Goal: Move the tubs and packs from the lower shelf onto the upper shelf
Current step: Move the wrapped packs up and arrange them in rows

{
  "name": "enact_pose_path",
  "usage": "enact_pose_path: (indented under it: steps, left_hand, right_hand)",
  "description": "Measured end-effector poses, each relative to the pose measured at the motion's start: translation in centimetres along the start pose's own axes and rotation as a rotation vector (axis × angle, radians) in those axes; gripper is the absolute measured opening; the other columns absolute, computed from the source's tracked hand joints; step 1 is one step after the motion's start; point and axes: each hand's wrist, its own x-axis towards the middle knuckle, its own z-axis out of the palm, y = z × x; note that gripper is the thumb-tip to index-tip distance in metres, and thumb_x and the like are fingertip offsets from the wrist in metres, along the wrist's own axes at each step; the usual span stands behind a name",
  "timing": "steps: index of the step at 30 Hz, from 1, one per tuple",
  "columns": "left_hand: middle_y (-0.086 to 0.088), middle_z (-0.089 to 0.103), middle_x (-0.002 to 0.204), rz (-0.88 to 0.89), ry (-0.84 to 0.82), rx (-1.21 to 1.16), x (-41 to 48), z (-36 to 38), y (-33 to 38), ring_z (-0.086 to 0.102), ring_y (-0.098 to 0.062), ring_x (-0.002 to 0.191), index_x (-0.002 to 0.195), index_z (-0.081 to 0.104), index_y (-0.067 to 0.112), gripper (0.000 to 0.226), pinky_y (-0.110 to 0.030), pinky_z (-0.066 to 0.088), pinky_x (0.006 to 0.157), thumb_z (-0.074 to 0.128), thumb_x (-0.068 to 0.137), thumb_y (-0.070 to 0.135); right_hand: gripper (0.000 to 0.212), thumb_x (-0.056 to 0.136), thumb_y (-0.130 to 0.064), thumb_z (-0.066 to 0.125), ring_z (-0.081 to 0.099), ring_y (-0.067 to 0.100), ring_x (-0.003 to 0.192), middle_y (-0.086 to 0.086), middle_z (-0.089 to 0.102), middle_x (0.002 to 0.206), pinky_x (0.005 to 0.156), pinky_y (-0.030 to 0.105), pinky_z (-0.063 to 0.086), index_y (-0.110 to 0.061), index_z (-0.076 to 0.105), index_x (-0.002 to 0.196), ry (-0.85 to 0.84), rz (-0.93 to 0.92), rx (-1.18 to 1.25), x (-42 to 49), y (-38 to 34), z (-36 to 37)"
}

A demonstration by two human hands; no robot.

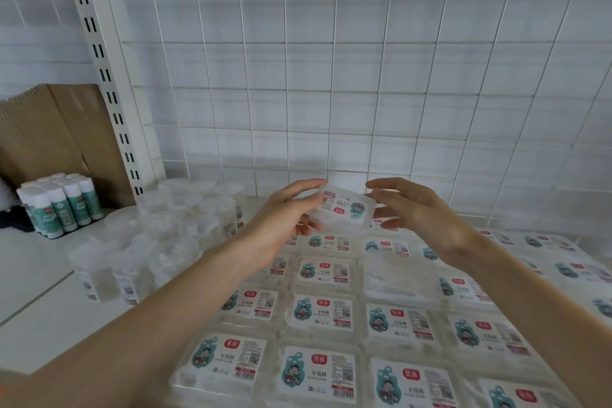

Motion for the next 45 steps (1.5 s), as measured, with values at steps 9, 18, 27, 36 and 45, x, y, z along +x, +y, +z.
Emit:
enact_pose_path:
  steps: [9,18,27,36,45]
  left_hand:
    - [0.002,0.074,0.105,0.046,-0.07,0.127,-0.4,0.3,0.0,0.063,-0.013,0.087,0.128,0.061,0.029,0.041,-0.026,0.048,0.078,0.061,0.09,0.046]
    - [0.001,0.075,0.103,0.0,-0.131,0.212,-0.4,1.0,-0.5,0.071,-0.014,0.096,0.128,0.054,0.028,0.038,-0.031,0.055,0.09,0.067,0.092,0.023]
    - [0.003,0.067,0.104,0.072,-0.035,0.327,-0.7,0.6,-0.2,0.061,-0.005,0.081,0.121,0.062,0.029,0.024,-0.021,0.047,0.071,0.046,0.104,0.023]
    - [0.009,0.044,0.131,0.542,0.024,0.988,-0.5,0.3,-1.9,0.045,-0.005,0.117,0.146,0.039,0.029,0.082,-0.031,0.043,0.103,0.079,0.076,0.046]
    - [-0.004,0.032,0.147,0.28,0.078,1.267,0.3,-1.3,-1.1,0.03,-0.019,0.137,0.156,0.014,0.015,0.078,-0.032,0.025,0.114,0.057,0.096,0.039]
  right_hand:
    - [0.029,0.093,-0.015,0.06,0.066,0.022,0.096,0.003,0.075,0.1,0.08,0.032,0.05,-0.024,0.06,0.121,-0.15,0.056,-0.029,-0.4,-0.1,0.6]
    - [0.05,0.083,-0.009,0.074,0.07,0.018,0.099,0.005,0.071,0.11,0.082,0.033,0.058,-0.018,0.05,0.127,-0.194,0.053,0.024,-0.5,0.1,0.8]
    - [0.041,0.093,-0.018,0.065,0.07,0.017,0.082,0.003,0.073,0.102,0.075,0.029,0.056,-0.021,0.051,0.131,-0.059,0.067,-0.063,-0.3,0.0,0.5]
    - [0.051,0.086,-0.014,0.073,0.073,0.026,0.088,0.014,0.065,0.111,0.082,0.033,0.058,-0.021,0.049,0.131,-0.174,0.1,-0.014,-0.7,-0.2,0.9]
    - [0.046,0.084,-0.035,0.074,0.069,0.003,0.088,-0.011,0.07,0.1,0.091,0.036,0.055,-0.038,0.05,0.124,-0.127,0.035,-0.344,-0.5,0.0,0.0]
